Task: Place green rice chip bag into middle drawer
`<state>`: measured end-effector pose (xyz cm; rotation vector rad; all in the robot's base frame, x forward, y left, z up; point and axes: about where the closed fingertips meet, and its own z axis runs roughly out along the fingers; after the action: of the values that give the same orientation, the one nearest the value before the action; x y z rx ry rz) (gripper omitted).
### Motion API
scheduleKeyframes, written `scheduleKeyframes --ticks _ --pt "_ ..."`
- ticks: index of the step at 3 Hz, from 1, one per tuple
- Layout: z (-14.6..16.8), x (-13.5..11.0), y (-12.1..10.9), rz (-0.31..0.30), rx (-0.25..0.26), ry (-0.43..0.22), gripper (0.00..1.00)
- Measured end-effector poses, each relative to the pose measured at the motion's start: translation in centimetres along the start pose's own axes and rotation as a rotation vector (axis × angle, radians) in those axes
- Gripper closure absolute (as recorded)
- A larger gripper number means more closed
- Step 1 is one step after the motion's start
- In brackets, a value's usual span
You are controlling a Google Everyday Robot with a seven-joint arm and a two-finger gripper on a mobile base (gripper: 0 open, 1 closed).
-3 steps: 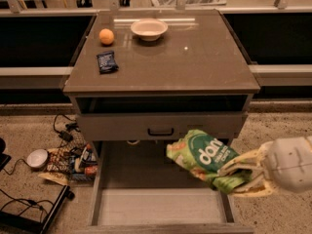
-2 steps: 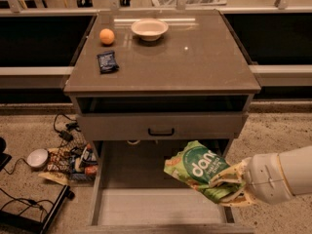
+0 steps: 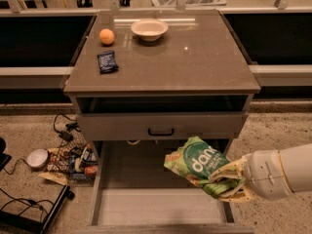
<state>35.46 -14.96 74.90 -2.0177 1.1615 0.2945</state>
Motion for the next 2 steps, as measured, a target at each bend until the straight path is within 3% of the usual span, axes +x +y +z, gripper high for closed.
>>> scheduleKeyframes --ticks 1,2 --pt "3.8 0.3 -0.8 -0.040 -0.065 0.032 1.00" --pt "10.3 1.1 -2.0 -0.118 -0.166 0.086 1.00"
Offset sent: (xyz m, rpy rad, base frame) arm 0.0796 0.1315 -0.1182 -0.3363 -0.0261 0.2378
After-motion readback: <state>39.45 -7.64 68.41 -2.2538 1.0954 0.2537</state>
